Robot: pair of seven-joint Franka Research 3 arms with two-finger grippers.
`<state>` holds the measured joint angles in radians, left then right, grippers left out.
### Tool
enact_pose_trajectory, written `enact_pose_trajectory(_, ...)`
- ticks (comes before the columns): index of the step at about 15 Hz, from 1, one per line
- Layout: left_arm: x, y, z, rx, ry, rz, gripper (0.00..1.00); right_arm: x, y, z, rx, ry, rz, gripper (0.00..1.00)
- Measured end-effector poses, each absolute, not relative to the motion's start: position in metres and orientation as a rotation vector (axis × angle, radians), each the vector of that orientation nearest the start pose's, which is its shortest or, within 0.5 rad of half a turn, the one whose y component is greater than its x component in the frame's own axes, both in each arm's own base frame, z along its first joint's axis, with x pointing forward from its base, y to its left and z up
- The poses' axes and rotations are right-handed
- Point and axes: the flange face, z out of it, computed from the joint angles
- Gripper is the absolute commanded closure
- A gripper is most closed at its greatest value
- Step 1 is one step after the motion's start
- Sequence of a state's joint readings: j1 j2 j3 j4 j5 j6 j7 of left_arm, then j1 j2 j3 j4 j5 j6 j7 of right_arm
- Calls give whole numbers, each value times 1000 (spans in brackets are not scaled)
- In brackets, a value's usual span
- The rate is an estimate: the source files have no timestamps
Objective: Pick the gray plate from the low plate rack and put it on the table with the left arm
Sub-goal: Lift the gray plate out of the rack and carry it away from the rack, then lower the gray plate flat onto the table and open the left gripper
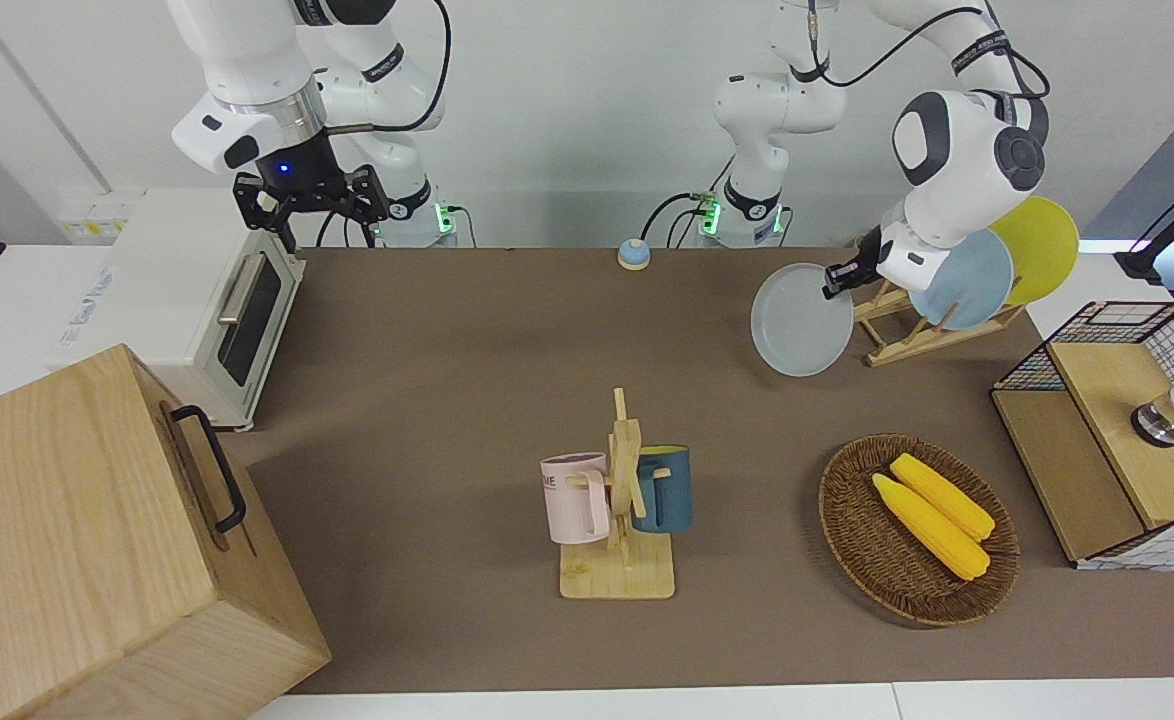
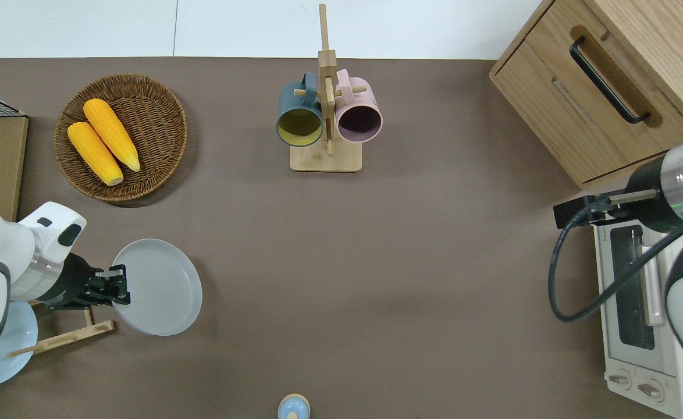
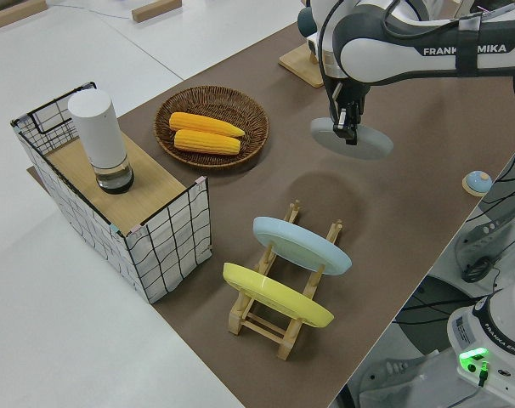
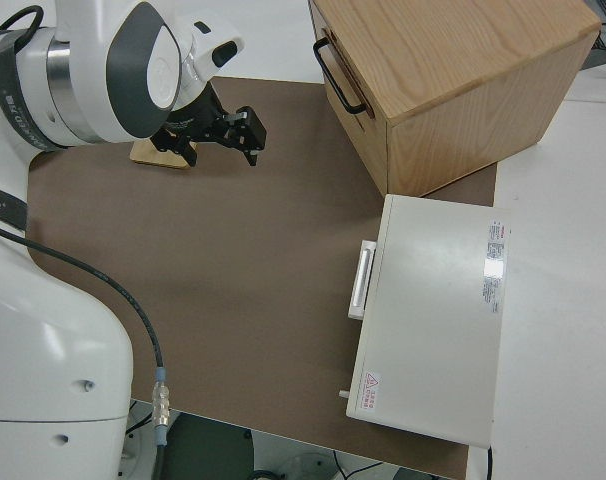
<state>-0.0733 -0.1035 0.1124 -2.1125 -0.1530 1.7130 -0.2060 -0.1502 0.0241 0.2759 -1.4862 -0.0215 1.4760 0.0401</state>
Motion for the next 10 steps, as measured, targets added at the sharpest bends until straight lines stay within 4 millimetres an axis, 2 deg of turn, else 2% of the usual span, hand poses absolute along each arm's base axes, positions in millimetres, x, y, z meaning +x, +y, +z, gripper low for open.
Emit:
enact_pose_trajectory(4, 471, -19, 413, -3175, -451, 539, 1000, 549, 65, 643, -3156, -133, 51, 17)
enact_pose_trajectory(6, 465, -23, 401, -3167, -445, 554, 1000, 549, 65, 643, -3156, -133, 51, 17)
enact_pose_trajectory(8, 465, -22, 399, -3166, -447, 556, 1000, 549, 65, 643, -3156, -133, 51, 17)
enact_pose_trajectory(9, 465, -22, 399, -3166, -447, 557, 978, 549, 65, 643, -3156, -133, 51, 17)
enact_pose_trajectory(10, 464, -23, 399, -3165, -446, 557, 907, 549, 65, 643, -3156, -133, 51, 17)
